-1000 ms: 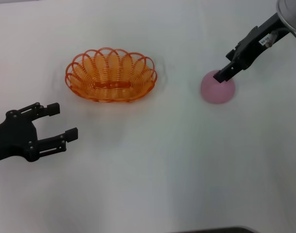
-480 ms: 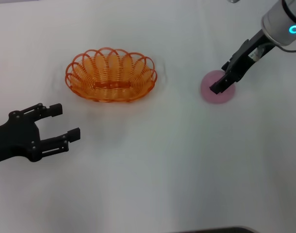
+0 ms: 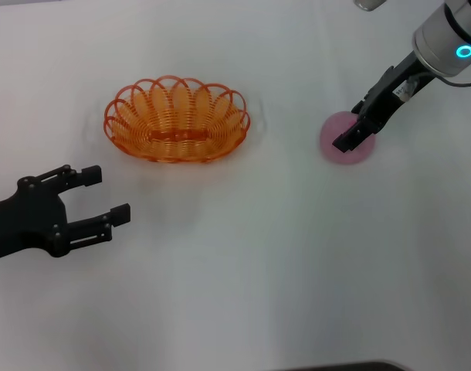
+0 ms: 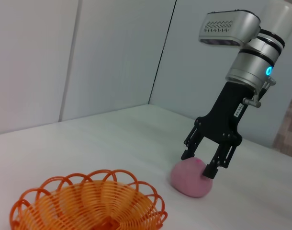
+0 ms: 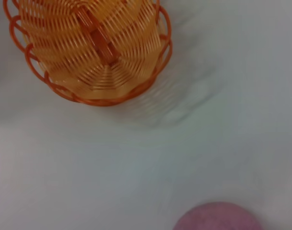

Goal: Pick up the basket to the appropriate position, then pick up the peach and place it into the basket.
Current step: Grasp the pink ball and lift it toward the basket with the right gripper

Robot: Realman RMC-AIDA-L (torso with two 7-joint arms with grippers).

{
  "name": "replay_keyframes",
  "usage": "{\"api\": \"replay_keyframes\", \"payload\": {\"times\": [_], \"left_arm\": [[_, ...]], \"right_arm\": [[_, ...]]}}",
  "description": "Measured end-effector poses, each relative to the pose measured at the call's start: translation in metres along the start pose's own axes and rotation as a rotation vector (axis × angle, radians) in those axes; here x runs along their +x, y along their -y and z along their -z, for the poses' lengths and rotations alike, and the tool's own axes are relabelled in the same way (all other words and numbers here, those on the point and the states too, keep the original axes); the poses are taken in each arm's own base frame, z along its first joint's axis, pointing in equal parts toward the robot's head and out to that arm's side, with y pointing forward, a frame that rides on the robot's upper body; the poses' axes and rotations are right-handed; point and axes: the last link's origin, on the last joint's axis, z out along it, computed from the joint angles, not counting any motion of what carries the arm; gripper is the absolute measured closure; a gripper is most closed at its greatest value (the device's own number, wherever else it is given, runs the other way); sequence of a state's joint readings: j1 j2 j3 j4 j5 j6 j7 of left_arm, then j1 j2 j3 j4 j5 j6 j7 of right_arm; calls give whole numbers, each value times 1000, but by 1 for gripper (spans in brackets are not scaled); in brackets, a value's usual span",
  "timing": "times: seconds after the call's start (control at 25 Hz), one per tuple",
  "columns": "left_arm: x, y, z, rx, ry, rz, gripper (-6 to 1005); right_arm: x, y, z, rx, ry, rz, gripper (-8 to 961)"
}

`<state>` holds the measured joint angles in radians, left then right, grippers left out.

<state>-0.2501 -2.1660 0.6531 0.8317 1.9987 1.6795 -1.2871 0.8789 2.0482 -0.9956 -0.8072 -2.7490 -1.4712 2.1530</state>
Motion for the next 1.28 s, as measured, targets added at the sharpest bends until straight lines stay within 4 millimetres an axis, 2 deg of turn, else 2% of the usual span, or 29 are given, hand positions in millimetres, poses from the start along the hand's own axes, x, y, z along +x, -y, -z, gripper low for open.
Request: {"api": "replay_keyframes", "payload": {"times": [0.44,0.88,1.2,1.28], "left_arm": [[-1,-1,-4,-16,7,8,178],[-3,-1,-4,-17,13,11,179],[-3,-1,-4,-16,13,12,179],[-3,-1,-4,-16,13,12,179]], "right_arm": [[0,-1,-1,4,-13,17,222],[-1,-1,-2,9,-14,25,447],[-1,-1,-2,9,-14,30,798],[-1,-1,-2,9,-14,30,818]]}}
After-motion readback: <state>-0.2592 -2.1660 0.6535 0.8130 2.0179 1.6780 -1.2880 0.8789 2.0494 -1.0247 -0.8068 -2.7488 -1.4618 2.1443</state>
